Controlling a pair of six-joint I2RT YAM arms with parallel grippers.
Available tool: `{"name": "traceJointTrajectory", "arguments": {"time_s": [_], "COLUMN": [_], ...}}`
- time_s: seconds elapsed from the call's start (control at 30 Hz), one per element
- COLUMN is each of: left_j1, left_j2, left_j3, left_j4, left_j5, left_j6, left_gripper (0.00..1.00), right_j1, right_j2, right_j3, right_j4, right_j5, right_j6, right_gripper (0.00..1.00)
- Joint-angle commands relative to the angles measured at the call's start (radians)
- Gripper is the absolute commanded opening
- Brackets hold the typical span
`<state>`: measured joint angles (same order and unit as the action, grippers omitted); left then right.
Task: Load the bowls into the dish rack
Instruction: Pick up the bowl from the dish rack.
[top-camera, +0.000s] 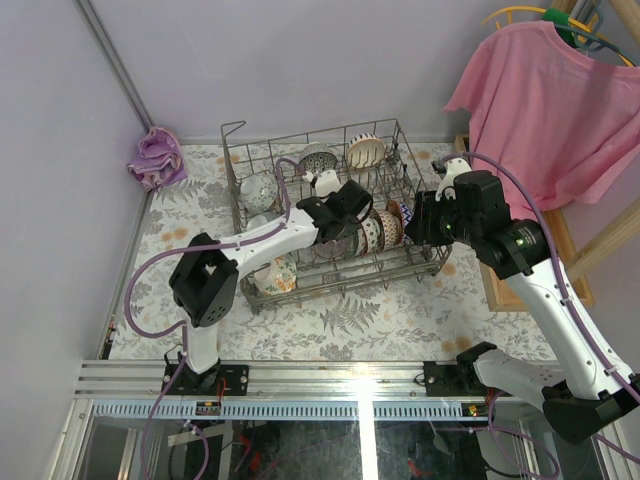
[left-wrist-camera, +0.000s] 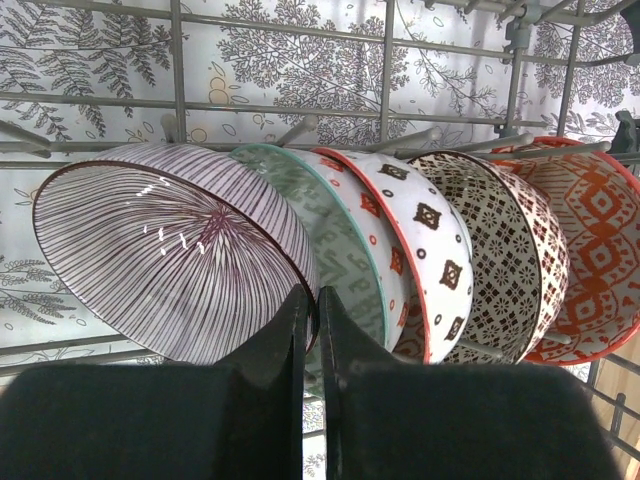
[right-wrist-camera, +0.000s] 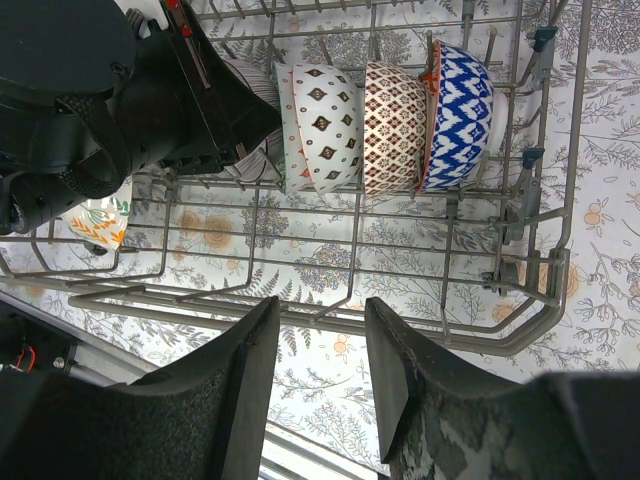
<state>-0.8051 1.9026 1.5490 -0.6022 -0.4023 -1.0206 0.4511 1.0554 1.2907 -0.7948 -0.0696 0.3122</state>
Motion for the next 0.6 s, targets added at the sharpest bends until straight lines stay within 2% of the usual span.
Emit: {"name": "traceJointTrajectory", "arguments": {"time_s": [0.0,0.57], "left_j1": [0.006,0.011], "left_j2": [-0.033,-0.104], "left_j3": [-0.021,-0.04], "left_j4": [0.116,0.167], "left_j5": [0.022,0.194], "left_j6": [0.028,0.181], "left_gripper": [0.0,0.0], "right_j1": [-0.005,-0.006], "right_j2": [-0.023,-0.018], "right_j3": [0.001,0.003], "right_j4": [0.014,0.015], "right_j5": [0.004,0.013], "right_j6": [-0.018,-0.021], "right_gripper": [0.46,0.45]}}
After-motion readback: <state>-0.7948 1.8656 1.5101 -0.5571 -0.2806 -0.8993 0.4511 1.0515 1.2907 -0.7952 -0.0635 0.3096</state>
